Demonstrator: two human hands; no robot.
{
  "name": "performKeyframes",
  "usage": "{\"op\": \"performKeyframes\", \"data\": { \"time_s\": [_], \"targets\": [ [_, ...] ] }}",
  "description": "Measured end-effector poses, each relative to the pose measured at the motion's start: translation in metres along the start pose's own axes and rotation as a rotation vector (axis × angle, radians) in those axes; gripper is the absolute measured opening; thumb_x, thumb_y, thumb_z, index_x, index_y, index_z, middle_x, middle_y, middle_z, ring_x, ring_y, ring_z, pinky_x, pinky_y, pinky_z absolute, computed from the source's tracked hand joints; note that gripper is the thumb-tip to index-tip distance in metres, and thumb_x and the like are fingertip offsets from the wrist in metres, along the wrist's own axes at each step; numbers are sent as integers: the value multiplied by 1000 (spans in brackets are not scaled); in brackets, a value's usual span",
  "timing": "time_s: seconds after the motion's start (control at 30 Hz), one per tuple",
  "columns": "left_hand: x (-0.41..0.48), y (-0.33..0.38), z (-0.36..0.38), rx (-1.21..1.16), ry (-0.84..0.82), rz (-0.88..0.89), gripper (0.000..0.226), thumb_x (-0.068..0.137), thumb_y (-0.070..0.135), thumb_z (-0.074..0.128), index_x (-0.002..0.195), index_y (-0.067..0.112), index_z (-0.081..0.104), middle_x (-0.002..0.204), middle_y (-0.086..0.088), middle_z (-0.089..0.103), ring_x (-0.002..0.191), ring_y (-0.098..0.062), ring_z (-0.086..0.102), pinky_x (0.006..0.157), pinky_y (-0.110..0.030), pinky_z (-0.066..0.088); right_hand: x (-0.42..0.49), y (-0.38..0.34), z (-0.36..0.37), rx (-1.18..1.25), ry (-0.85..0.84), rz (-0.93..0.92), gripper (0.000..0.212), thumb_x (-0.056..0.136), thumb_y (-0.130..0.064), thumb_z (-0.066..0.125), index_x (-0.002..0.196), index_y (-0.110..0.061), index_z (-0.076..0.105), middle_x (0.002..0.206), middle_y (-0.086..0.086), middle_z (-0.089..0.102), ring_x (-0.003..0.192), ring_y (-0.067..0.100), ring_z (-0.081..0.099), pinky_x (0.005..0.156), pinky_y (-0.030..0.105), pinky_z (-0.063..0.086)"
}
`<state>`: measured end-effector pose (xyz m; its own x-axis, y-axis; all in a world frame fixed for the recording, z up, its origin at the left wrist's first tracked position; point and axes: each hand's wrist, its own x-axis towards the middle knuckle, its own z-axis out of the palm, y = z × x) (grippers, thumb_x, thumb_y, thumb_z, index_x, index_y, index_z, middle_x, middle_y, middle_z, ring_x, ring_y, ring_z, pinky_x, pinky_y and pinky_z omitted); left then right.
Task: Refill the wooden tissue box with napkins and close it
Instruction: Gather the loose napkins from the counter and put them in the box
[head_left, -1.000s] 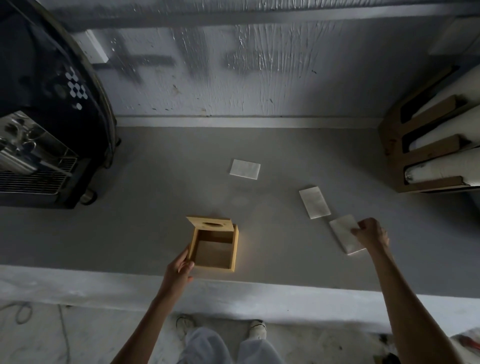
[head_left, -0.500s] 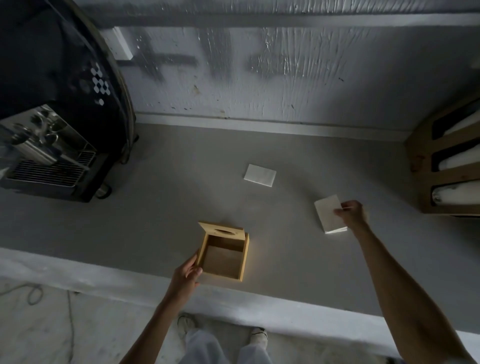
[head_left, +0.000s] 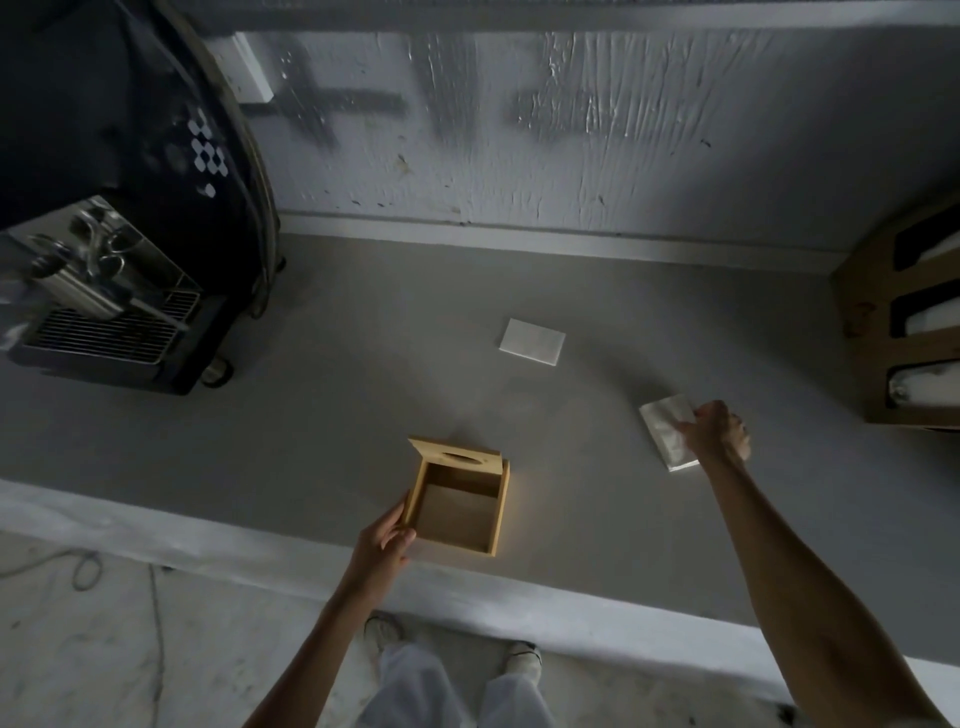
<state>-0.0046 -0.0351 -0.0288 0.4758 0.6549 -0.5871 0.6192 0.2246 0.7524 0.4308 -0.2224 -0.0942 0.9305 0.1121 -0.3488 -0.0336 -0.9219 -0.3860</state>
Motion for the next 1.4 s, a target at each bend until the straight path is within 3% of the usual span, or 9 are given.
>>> {"op": "performKeyframes", "data": {
  "time_s": [0.13,0.3,0.43,0.67,0.8,0.9,1.07,1.17,1.4],
  "targets": [
    [1,0,1,6,8,6,51,97,15,47,145,20,31,149,-12,38,132,-28,43,97,-38,49,-13,-10,-3,-8,26,30,35,73,-31,72,101,-9,70,110,19,68,105,36,64,84,40,51],
    [2,0,0,23,-2,9,51,97,15,47,145,18,29,148,-14,38,131,-27,44,93,-34,50,-22,-18,-11,17,-18,-5,27,72,-21,73,98,-12,74,104,20,70,101,38,65,76,36,48],
    [2,0,-1,22,-10,-6,52,97,15,47,145,18,29,145,-12,41,127,-23,46,85,-23,50,-10,-51,-15,120,-112,-200,23,73,-18,77,92,-8,70,95,22,71,88,35,67,67,31,42],
    [4,0,-1,-42,-24,-29,50,96,13,48,143,19,33,122,-4,57,100,-9,56,76,-20,50,-3,-178,-1,173,-295,-502,27,73,-15,80,95,-8,67,91,11,71,83,22,65,71,26,44],
    [6,-1,0,-83,-2,-13,51,86,25,55,134,31,39,100,15,62,83,-1,61,76,-24,49,3,-225,21,146,-367,-578,28,73,-12,79,97,-6,66,98,19,72,78,21,61,67,27,45],
    [7,-1,-1,-83,-12,12,53,76,31,52,126,38,37,108,25,57,90,9,61,86,-25,50,4,-247,34,91,-393,-626,26,75,-14,78,98,-8,66,100,17,72,82,22,64,71,29,46],
    [8,-7,-2,-105,-22,33,52,75,28,55,125,36,43,112,20,61,95,11,61,88,-20,47,4,-266,40,70,-395,-688,24,78,-14,76,99,-10,66,95,9,69,83,20,62,70,25,41],
    [10,-11,-3,-133,-18,18,54,66,43,57,119,43,48,110,18,64,92,10,61,86,-23,48,0,-277,35,142,-349,-730,22,76,-11,76,97,-11,67,90,6,67,82,18,60,73,26,44],
    [15,-15,-3,-145,-11,6,66,68,33,58,131,22,46,117,-4,63,90,10,62,78,-14,50,11,-283,26,115,-410,-765,21,74,-14,79,86,-23,65,86,3,69,79,18,64,64,24,43]
  ]
}}
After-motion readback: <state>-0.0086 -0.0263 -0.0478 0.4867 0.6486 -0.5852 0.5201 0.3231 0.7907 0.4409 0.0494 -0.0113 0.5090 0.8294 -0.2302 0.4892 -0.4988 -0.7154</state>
